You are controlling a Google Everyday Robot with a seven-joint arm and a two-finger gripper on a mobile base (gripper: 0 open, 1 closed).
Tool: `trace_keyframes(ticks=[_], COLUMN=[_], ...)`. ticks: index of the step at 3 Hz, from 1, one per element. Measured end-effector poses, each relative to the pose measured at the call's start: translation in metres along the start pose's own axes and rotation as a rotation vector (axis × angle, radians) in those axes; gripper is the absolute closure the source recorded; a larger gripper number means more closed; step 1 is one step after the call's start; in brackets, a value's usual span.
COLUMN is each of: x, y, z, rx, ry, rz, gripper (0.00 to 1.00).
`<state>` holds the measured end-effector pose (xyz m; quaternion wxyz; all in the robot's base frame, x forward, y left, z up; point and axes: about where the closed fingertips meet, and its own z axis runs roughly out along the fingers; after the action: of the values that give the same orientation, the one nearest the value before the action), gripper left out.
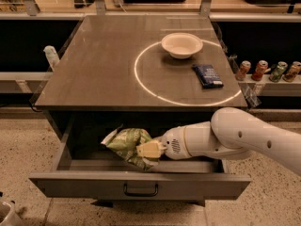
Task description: Place green jalapeno chip bag into top drawer
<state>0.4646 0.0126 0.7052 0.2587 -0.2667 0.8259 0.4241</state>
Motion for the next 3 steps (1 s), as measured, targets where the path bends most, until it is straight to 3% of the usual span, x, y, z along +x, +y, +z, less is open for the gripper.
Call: trace_keyframes(ticks=[1,2,3], x=[0.0088,0.0104,0.0104], y=[-0.0061,-0.0073,-0.0073], z=[0.0015,0.0017,0.0018], rx=[-0.003,-0.004,-0.004], ry=[0.03,0.036,0.036], rz=[0.027,0.033,0.033], gripper=[1.0,0.87,0.64])
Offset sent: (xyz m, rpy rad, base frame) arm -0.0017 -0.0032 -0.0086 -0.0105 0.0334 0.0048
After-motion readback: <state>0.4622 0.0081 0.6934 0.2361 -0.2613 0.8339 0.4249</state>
